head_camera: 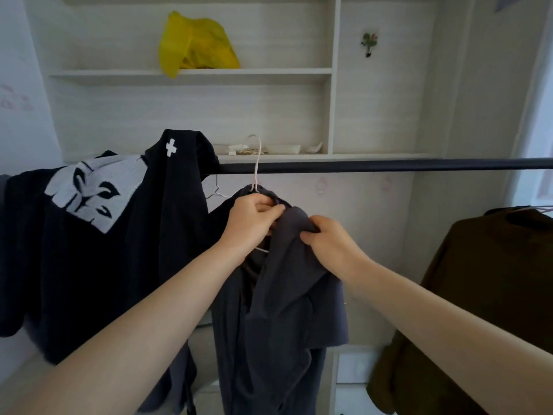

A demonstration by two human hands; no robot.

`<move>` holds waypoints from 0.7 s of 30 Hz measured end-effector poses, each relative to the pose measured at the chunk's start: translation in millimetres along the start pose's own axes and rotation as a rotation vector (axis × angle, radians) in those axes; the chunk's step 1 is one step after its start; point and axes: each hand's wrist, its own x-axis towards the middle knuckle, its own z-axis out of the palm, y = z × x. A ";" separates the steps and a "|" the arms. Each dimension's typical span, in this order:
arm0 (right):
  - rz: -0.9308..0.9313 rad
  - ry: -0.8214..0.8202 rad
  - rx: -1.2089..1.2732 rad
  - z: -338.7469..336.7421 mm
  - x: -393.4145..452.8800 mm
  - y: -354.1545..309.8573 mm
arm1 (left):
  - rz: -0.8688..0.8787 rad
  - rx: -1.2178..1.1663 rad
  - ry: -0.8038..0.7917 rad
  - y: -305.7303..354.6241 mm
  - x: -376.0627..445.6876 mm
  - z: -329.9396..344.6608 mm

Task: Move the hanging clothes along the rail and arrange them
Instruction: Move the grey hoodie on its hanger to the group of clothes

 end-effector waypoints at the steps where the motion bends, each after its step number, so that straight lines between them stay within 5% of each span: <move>1: 0.018 0.013 0.024 -10.9 -0.3 2.1 | 0.056 0.036 0.000 0.3 2.1 1.3; 8: 0.106 0.065 0.146 -86.0 -28.7 14.4 | 0.288 0.333 0.271 -21.0 21.6 18.2; 15: 0.061 0.041 0.109 -154.4 -54.0 33.7 | 0.174 0.233 -0.024 -28.3 14.6 55.5; 21: -0.295 0.254 -0.891 -208.8 -45.7 40.7 | 0.304 0.202 -0.003 -16.8 -2.8 85.4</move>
